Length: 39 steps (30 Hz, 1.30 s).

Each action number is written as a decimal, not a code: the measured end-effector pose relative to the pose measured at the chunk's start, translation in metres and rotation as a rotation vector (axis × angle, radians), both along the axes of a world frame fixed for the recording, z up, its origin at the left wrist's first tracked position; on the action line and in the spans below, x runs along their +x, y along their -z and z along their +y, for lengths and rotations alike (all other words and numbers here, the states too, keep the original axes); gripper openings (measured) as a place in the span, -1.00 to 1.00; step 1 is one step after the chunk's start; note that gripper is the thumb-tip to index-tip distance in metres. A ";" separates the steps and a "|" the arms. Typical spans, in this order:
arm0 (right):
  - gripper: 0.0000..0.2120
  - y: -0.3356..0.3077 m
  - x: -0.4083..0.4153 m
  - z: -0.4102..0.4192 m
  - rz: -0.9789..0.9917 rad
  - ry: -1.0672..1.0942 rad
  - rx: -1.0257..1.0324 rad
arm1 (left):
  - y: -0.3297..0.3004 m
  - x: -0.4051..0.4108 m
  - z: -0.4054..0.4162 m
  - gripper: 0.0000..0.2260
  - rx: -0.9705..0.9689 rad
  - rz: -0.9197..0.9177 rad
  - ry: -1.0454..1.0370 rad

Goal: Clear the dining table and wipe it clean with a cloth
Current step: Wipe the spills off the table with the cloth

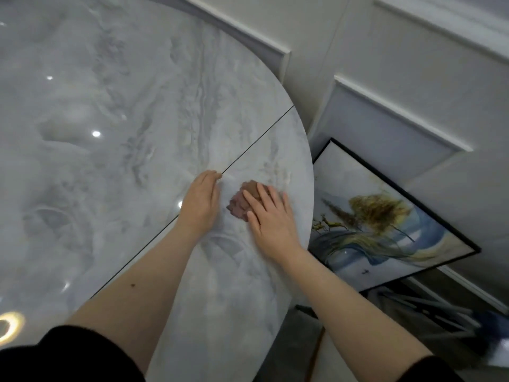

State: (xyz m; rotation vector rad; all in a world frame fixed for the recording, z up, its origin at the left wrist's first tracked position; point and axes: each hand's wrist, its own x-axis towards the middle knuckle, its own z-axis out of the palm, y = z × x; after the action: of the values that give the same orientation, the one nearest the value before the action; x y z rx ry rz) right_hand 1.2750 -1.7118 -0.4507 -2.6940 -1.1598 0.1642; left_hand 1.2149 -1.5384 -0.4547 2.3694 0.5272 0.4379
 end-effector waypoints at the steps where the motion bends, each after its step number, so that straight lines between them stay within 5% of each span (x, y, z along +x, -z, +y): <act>1: -0.45 -0.002 -0.016 -0.003 -0.019 0.003 -0.009 | -0.006 -0.016 0.002 -0.76 0.028 0.010 0.019; 6: -0.47 -0.002 -0.096 -0.006 -0.001 -0.142 -0.069 | -0.023 -0.113 0.014 -0.54 0.100 0.075 0.071; 14: -0.51 -0.005 -0.139 0.052 -0.007 0.043 -0.041 | -0.025 -0.298 0.037 -0.57 0.101 0.158 -0.175; 20: -0.32 -0.007 -0.273 0.073 0.051 -0.161 0.021 | -0.008 -0.397 0.012 -0.55 0.091 0.164 -0.287; 27: -0.46 -0.009 -0.327 0.030 0.032 -0.426 -0.074 | -0.001 -0.445 0.007 -0.56 0.134 0.181 -0.325; 35: -0.43 -0.002 -0.312 0.060 -0.021 -0.055 -0.066 | 0.008 -0.464 0.009 -0.53 0.137 0.158 -0.316; 39: -0.39 -0.002 -0.361 0.059 0.013 -0.198 -0.040 | 0.008 -0.464 0.011 -0.53 0.121 0.157 -0.304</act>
State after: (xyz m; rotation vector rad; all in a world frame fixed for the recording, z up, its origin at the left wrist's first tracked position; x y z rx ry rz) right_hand 0.9137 -1.6527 -0.4490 -2.6037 -1.4326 0.2373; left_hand 0.7506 -1.5273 -0.4623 2.4597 0.9656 0.4290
